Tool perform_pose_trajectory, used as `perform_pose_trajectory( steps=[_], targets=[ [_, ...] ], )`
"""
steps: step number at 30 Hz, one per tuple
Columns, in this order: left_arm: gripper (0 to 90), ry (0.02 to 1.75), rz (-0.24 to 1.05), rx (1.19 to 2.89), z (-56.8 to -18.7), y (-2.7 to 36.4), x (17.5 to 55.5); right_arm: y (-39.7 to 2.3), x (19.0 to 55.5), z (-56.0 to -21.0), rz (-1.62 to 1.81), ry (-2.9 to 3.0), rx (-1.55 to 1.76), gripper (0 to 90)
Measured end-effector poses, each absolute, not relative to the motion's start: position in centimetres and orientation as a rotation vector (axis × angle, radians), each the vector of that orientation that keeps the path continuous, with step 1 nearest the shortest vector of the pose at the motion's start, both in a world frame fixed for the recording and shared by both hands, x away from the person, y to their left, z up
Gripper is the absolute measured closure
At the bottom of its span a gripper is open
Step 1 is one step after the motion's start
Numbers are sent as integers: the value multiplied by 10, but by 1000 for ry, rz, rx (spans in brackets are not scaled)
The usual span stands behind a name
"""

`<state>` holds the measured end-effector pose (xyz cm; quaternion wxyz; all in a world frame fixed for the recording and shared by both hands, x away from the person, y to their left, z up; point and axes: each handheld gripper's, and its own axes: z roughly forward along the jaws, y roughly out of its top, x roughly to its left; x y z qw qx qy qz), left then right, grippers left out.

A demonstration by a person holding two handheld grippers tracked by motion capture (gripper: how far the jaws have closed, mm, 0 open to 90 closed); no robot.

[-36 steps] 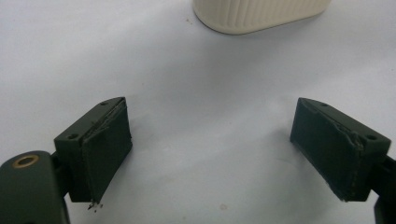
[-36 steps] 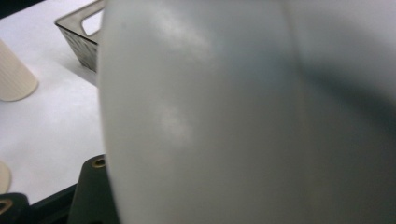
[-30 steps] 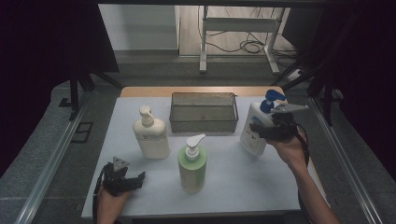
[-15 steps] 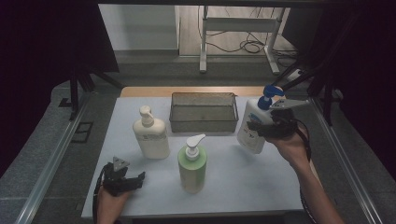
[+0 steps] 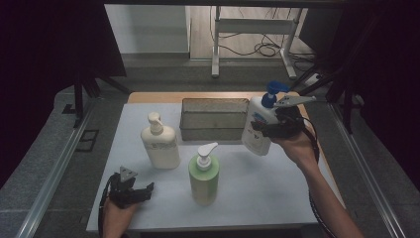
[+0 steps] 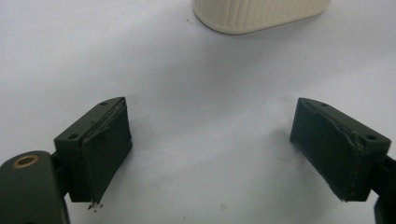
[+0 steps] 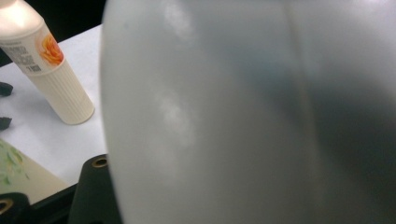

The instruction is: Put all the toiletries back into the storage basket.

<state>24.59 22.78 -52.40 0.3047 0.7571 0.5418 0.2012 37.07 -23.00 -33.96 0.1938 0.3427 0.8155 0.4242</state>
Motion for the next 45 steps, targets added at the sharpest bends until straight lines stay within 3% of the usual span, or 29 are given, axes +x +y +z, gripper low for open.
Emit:
perform_pose_trajectory(
  steps=[45],
  targets=[
    [121, 1440, 529, 1998, -524, 227, 246, -146, 449, -330, 1218, 2188, 996, 383]
  ],
)
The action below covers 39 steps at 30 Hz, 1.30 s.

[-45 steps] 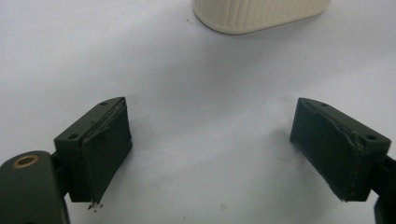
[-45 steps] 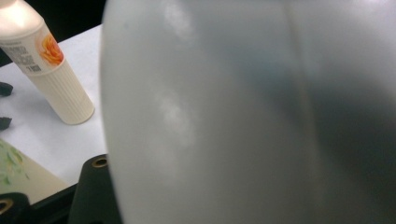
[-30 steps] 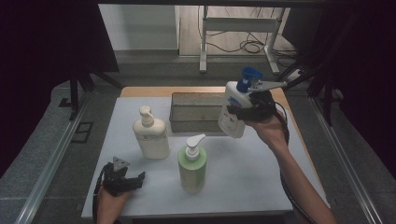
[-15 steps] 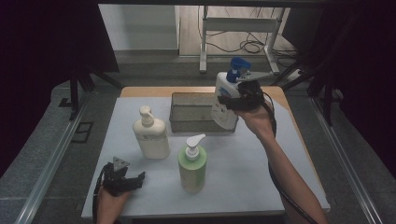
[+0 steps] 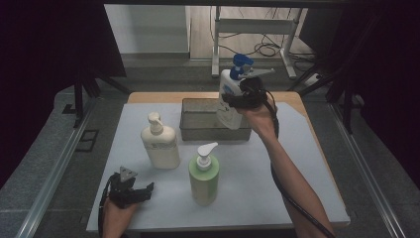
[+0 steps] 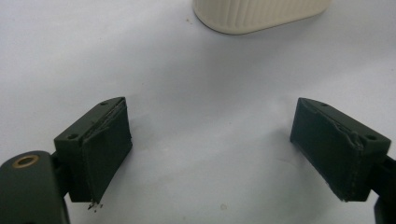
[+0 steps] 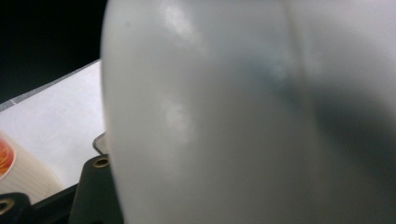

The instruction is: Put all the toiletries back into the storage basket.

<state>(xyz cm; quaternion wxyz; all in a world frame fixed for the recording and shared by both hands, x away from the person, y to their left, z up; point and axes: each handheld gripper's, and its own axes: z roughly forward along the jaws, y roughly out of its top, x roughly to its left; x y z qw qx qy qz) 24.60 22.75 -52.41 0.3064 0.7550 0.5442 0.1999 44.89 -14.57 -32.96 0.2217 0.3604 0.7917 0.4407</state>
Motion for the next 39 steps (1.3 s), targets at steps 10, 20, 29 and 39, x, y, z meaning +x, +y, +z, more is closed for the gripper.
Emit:
perform_pose_trajectory(
  steps=[10, 20, 29, 39],
  targets=[
    [120, 1440, 530, 1996, -524, 227, 246, -126, 463, -337, 1219, 2178, 1007, 384],
    [120, 1441, 528, 1997, -524, 227, 246, -93, 477, -350, 1207, 2191, 997, 384],
    [120, 1441, 528, 1998, -524, 227, 246, -77, 483, -361, 1188, 2211, 990, 384],
    [120, 1441, 528, 1998, -524, 227, 246, -69, 482, -371, 1183, 2235, 991, 384]
  ],
)
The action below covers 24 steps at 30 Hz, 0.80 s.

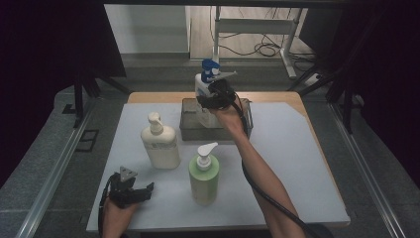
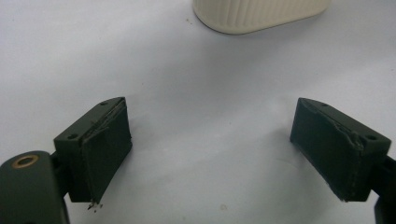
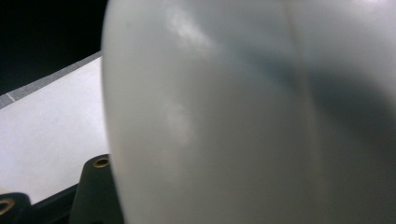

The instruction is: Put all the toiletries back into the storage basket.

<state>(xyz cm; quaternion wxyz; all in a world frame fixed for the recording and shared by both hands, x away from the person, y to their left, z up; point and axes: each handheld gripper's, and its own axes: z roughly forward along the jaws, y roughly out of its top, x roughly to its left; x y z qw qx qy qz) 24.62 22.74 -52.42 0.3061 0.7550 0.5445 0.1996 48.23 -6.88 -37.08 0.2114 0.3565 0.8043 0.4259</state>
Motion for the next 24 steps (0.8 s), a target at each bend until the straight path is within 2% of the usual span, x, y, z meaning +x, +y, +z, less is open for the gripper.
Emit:
perform_pose_trajectory(
  steps=[24],
  targets=[
    [120, 1440, 528, 2004, -524, 228, 246, -66, 477, -396, 1166, 2272, 1016, 384]
  ],
)
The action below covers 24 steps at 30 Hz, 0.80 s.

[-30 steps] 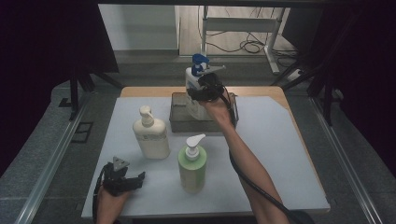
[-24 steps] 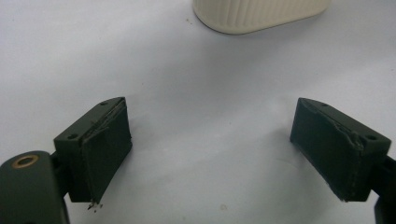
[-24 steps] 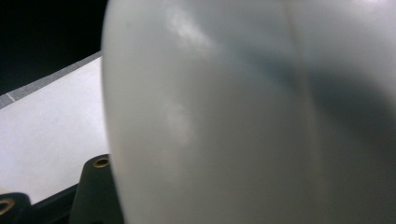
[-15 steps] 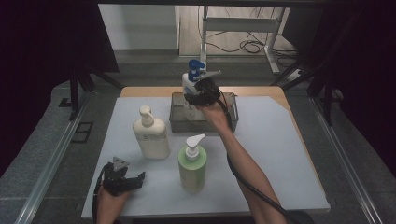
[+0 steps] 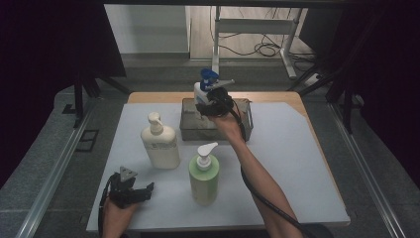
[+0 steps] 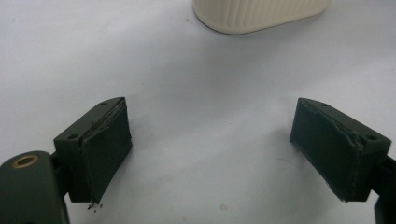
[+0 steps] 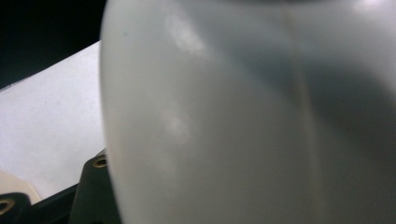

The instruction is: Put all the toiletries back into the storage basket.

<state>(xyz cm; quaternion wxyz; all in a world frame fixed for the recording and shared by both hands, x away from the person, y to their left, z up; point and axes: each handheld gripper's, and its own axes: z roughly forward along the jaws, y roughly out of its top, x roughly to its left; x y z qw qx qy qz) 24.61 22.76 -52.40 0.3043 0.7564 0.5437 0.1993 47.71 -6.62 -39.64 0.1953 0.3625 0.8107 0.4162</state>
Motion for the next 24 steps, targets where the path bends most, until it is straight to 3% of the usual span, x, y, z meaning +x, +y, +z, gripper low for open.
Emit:
perform_pose_trajectory(
  steps=[24],
  targets=[
    [119, 1440, 528, 2002, -524, 228, 246, -69, 476, -414, 1149, 2278, 1019, 371]
  ],
)
